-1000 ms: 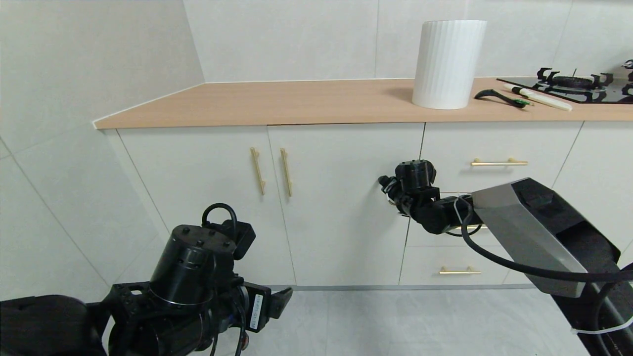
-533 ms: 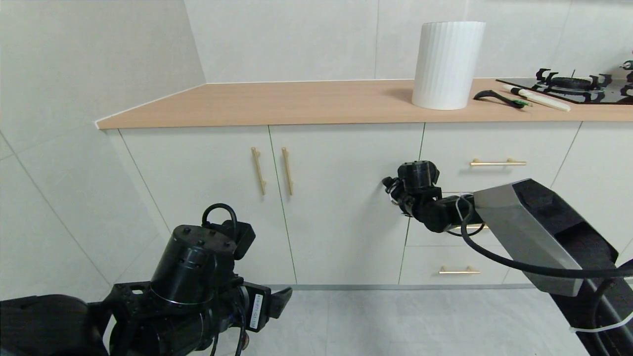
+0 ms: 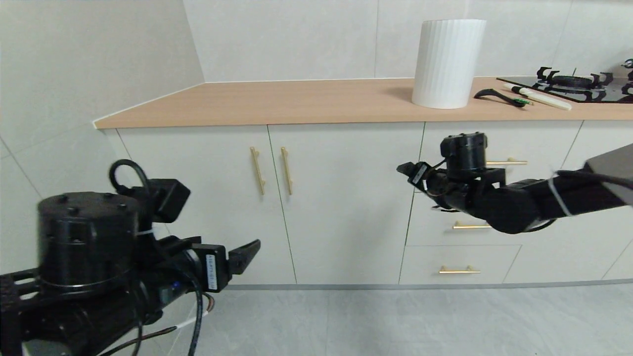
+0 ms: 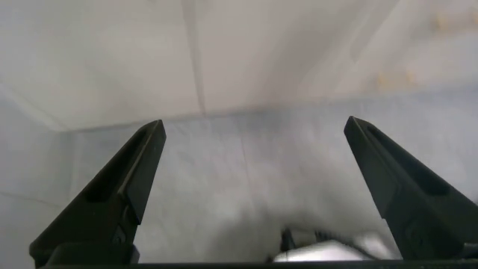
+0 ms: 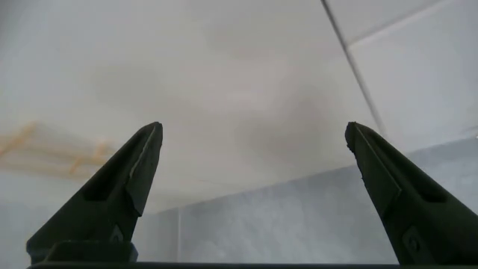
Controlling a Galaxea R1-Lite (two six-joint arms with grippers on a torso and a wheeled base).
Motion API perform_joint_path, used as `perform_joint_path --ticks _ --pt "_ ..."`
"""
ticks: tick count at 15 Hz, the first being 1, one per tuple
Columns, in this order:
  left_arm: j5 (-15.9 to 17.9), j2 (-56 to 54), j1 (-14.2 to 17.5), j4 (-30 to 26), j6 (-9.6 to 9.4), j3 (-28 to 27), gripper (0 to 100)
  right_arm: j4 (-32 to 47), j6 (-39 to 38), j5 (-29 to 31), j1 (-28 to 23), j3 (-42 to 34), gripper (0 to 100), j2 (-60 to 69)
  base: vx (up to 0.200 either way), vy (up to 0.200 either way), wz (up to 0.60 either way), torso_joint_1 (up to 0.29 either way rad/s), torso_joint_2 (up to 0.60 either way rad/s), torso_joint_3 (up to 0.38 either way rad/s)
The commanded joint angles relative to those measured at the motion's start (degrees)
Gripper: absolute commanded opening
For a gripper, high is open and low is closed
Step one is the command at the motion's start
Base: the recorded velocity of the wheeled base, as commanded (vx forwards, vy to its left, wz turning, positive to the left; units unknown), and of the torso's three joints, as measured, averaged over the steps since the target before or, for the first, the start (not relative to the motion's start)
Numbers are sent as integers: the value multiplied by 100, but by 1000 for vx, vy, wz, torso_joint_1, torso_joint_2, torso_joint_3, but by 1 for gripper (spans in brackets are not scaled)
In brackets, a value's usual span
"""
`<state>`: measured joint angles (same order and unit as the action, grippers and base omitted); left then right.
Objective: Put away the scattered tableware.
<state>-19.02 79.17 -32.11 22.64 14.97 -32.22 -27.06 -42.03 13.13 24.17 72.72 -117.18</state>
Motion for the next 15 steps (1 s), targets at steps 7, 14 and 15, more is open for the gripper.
perform_joint_path --ticks 7,14,15 --pt "-489 -5719 1304 -1587 -1304 1895 100 122 2867 -997 -1916 -4688 100 7683 0 0 0 0 0 0" --pt "-366 -7354 2508 -3108 -1172 1631 100 2777 4379 -847 -2110 -4705 100 10865 0 0 0 0 0 0" --pt "-375 -7363 2657 -3099 -1110 1640 100 2952 4388 -786 -2136 -4802 100 11120 0 0 0 0 0 0"
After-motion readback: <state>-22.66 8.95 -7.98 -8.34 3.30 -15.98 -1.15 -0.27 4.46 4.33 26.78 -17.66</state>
